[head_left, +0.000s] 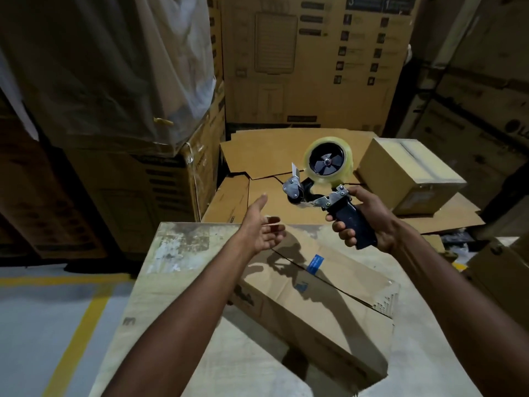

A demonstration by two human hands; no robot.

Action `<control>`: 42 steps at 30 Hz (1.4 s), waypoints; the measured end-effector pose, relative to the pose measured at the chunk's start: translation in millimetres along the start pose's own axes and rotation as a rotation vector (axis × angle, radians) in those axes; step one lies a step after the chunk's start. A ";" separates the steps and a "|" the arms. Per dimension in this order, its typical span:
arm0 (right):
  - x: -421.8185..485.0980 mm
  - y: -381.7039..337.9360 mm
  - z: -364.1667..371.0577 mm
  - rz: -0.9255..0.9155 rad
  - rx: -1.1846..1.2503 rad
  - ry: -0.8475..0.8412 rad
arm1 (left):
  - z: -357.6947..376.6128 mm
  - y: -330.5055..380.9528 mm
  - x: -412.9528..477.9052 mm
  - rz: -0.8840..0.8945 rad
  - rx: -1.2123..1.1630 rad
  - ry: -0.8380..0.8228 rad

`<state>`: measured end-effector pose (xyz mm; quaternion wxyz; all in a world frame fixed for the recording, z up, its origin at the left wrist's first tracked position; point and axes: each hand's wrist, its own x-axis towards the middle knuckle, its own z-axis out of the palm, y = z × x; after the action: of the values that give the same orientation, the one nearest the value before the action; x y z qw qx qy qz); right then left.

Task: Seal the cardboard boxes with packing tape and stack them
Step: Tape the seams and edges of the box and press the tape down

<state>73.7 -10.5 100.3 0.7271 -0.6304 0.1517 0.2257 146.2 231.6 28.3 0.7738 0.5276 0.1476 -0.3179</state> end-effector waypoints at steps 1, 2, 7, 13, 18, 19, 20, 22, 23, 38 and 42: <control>0.7 -1.5 0.3 0.002 -0.007 -0.008 | 4.7 6.6 -1.2 -0.031 -0.076 -0.041; 1.1 -2.3 0.1 0.006 -0.010 -0.015 | 8.9 11.1 -2.5 -0.041 -0.138 -0.077; 6.6 -5.1 -4.5 0.016 -0.010 -0.032 | 16.2 13.7 6.5 -0.030 -0.338 -0.178; 15.1 -8.1 -13.3 0.019 -0.019 -0.064 | 11.7 11.5 14.6 -0.026 -0.372 -0.246; 21.2 -11.0 -20.5 0.024 -0.064 -0.101 | 13.1 10.2 17.0 0.004 -0.407 -0.235; 22.0 -11.4 -21.2 0.024 -0.066 -0.103 | 14.9 11.0 16.0 0.005 -0.409 -0.224; 23.0 -11.9 -21.3 0.022 -0.065 -0.105 | 16.4 11.5 16.1 0.007 -0.413 -0.214; 24.8 -12.1 -21.3 0.014 -0.054 -0.119 | 19.9 12.4 14.6 0.022 -0.427 -0.212; 26.3 -11.7 -21.8 0.011 -0.044 -0.131 | 21.3 12.2 13.7 0.024 -0.435 -0.222; 28.3 -6.4 -28.8 -0.037 -0.042 -0.169 | 22.9 1.5 8.9 0.036 -0.584 -0.280; 25.7 -7.7 -27.5 -0.048 -0.072 -0.165 | 22.8 2.8 6.5 0.029 -0.510 -0.222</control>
<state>101.4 -34.8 89.5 0.7193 -0.6387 0.0679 0.2647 150.5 209.4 35.8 0.8976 0.2796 0.1295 -0.3153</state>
